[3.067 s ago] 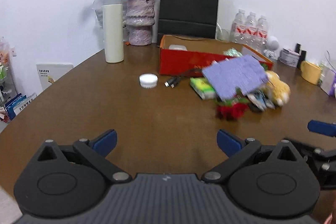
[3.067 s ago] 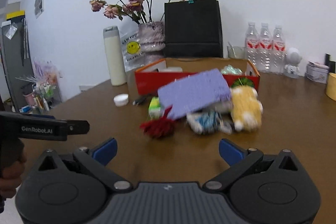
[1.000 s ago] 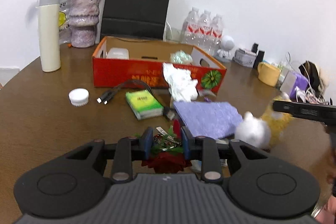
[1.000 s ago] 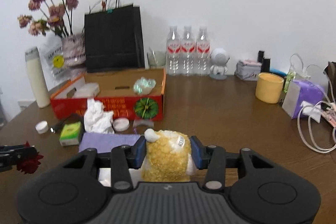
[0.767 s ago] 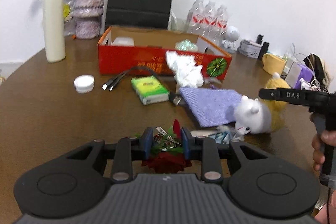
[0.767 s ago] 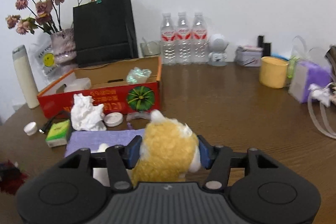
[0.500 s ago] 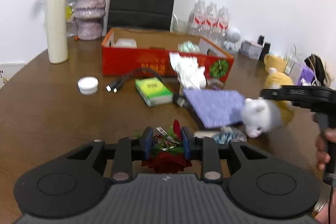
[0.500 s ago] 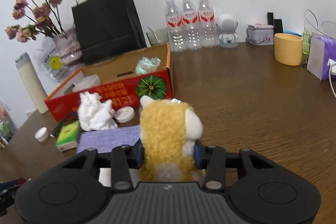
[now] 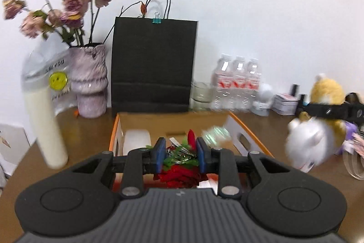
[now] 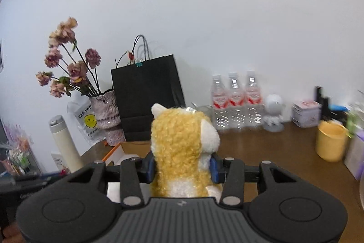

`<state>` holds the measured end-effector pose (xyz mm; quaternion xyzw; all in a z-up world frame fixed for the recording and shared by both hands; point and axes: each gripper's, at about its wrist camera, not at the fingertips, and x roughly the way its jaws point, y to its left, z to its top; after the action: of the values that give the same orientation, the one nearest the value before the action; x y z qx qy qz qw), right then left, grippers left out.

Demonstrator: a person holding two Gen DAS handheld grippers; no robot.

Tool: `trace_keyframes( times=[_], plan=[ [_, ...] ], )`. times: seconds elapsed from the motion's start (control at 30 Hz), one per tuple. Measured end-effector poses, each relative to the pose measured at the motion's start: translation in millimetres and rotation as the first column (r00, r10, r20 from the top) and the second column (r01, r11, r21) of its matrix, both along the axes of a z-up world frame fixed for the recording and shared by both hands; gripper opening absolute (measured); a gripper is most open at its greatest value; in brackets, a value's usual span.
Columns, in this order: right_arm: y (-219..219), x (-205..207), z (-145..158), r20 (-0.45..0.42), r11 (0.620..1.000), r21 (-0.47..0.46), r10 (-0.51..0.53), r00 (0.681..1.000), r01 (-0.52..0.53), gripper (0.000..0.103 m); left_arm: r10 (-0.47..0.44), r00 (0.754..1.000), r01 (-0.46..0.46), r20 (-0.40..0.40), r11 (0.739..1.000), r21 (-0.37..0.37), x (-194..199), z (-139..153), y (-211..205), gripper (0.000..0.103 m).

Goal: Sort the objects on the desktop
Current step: 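Carry the rose and plush dog with both tools over the cardboard box, then open both tools to drop the rose and plush dog into the box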

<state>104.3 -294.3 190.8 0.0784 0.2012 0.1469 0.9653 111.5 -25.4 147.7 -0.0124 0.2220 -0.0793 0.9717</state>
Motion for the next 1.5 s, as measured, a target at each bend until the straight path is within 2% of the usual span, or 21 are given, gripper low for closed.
trace_keyframes(
  times=[0.07,0.13,0.23,0.3,0.4,0.43,0.53,0.57,0.63,0.67,0.7,0.77,0.87,0.97,1.07,1.13,1.23,1.3,1.37,1.5],
  plan=[
    [18.6,52.5,-4.5,-0.072,1.0,0.002,0.007,0.997,-0.007,0.043,0.015,1.0,-0.014,-0.028,0.999,0.04,43.3,-9.0,-12.5,0.029],
    [34.2,99.1,-16.2,-0.154,1.0,0.011,-0.001,0.988,0.003,0.043,0.029,0.996,-0.024,-0.089,0.998,0.057,78.4,-27.2,-19.9,0.029],
    [59.3,145.3,-41.0,-0.253,0.996,-0.085,-0.039,0.967,0.018,0.043,0.032,0.975,-0.032,-0.221,0.999,0.002,118.1,-55.1,-24.3,0.029],
    [71.8,166.4,-59.6,-0.312,0.986,-0.166,-0.073,0.947,0.021,0.043,0.039,0.96,-0.04,-0.278,0.999,0.002,133.1,-71.0,-29.7,0.029],
    [87.9,180.2,-87.2,-0.335,0.951,-0.308,-0.127,0.934,0.019,0.043,0.03,0.953,-0.024,-0.302,0.999,0.026,142.7,-85.8,-43.3,0.03],
    [90.9,183.9,-94.7,-0.346,0.943,-0.331,-0.141,0.927,0.02,0.043,0.021,0.947,-0.012,-0.321,0.999,0.03,144.4,-90.2,-47.1,0.03],
    [96.9,186.9,-119.4,-0.381,0.919,-0.394,-0.175,0.908,0.012,0.046,-0.021,0.911,0.029,-0.413,0.999,0.015,151.1,-105.7,-54.4,0.03],
    [99.0,184.6,-122.5,-0.363,0.909,-0.418,-0.181,0.914,0.014,0.048,-0.034,0.9,0.047,-0.434,0.999,0.018,152.1,-110.5,-56.0,0.03],
    [102.8,181.1,-123.6,-0.357,0.897,-0.443,-0.186,0.915,0.009,0.051,-0.046,0.899,0.056,-0.435,0.998,0.011,150.0,-112.9,-54.5,0.034],
    [101.5,182.3,-122.5,-0.363,0.895,-0.445,-0.187,0.913,0.006,0.053,-0.044,0.899,0.052,-0.436,0.999,0.007,149.1,-111.1,-50.9,0.041],
    [100.2,181.5,-118.7,-0.368,0.897,-0.442,-0.184,0.912,0.003,0.055,-0.04,0.898,0.045,-0.438,0.999,0.001,147.8,-107.3,-47.2,0.045],
    [97.2,178.4,-107.0,-0.369,0.908,-0.419,-0.165,0.915,-0.005,0.07,-0.049,0.902,0.044,-0.429,0.999,-0.021,141.4,-94.8,-38.3,0.051],
    [90.3,172.6,-87.1,-0.356,0.923,-0.385,-0.139,0.924,-0.01,0.077,-0.026,0.915,0.02,-0.403,1.0,-0.021,132.5,-70.0,-24.7,0.065],
    [80.1,164.6,-66.3,-0.357,0.942,-0.335,-0.117,0.927,-0.01,0.077,0.04,0.919,-0.037,-0.392,0.999,0.014,125.5,-46.9,-11.6,0.067],
    [64.2,163.9,-50.1,-0.433,0.981,-0.185,-0.034,0.901,-0.052,0.077,0.096,0.907,-0.08,-0.41,0.995,0.058,123.5,-27.8,-1.6,0.071],
    [56.5,162.3,-37.8,-0.469,0.99,-0.127,-0.011,0.883,-0.055,0.077,0.137,0.897,-0.107,-0.42,0.99,0.096,121.3,-17.2,2.9,0.079],
    [49.3,155.8,-21.5,-0.48,0.997,-0.074,-0.004,0.877,-0.035,0.077,0.201,0.88,-0.157,-0.431,0.978,0.134,115.1,-4.6,9.4,0.093],
    [45.4,148.0,-14.3,-0.484,0.999,-0.028,0.008,0.875,-0.024,0.078,0.225,0.88,-0.185,-0.419,0.974,0.134,105.3,2.3,14.4,0.099],
    [47.8,141.0,-13.2,-0.482,0.999,-0.019,0.02,0.876,-0.033,0.078,0.231,0.888,-0.189,-0.397,0.972,0.143,93.7,7.0,14.0,0.103],
    [62.1,124.5,-17.4,-0.468,0.997,-0.063,0.017,0.883,-0.052,0.078,0.244,0.905,-0.191,-0.349,0.965,0.178,75.0,9.0,6.4,0.103]
  ],
)
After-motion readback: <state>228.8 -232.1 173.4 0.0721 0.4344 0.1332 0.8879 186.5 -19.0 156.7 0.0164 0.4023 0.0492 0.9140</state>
